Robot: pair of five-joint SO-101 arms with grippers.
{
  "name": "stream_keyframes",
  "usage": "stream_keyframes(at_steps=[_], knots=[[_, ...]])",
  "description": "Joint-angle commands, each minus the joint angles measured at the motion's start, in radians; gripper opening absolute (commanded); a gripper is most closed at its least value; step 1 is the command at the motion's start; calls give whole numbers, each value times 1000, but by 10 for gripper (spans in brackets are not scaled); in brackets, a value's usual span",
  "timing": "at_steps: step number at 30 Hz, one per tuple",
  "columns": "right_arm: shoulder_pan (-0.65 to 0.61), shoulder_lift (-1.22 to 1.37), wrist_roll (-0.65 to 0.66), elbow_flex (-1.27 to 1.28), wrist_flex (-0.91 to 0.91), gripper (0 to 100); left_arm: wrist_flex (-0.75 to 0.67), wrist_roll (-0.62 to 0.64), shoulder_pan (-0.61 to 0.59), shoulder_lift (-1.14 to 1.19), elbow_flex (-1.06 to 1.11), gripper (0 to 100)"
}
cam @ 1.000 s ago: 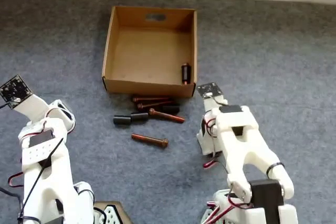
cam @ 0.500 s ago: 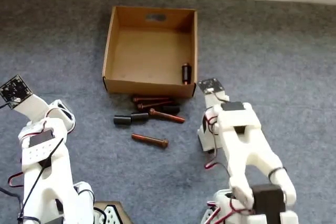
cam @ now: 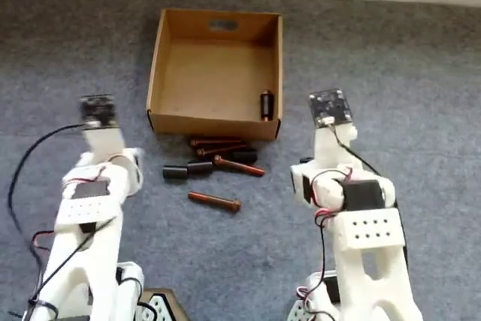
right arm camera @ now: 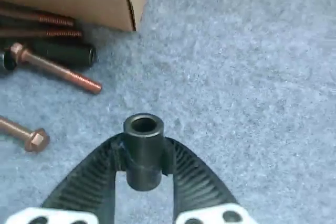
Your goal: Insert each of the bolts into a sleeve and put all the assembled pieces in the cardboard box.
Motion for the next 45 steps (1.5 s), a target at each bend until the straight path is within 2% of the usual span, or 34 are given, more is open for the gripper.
stream_keyframes(at_steps=[1, 5, 9, 13, 17, 21, 28, 35, 40, 45], knots=[[7, -76, -94, -8, -36, 5, 149, -140, 125, -1, -85, 161], [7, -93, -94, 27, -96, 5, 267, -233, 263, -1, -104, 161], [7, -99, -98, 134, -191, 5, 288, -275, 355, -1, -104, 161], [8, -101, -95, 186, -208, 5, 292, -273, 395, 1, -105, 171], [10, -101, -94, 194, -208, 5, 311, -275, 407, 1, -107, 236], [12, -101, -97, 205, -206, 5, 344, -336, 421, 1, -114, 220], [15, -101, -95, 232, -206, 5, 431, -454, 581, 1, -165, 222], [111, -101, -98, 231, -206, 5, 548, -585, 590, 36, -326, 223], [124, -101, -100, 232, -206, 5, 552, -704, 588, 219, -369, 221], [116, -101, -100, 275, -231, 5, 551, -741, 593, 363, -440, 220]])
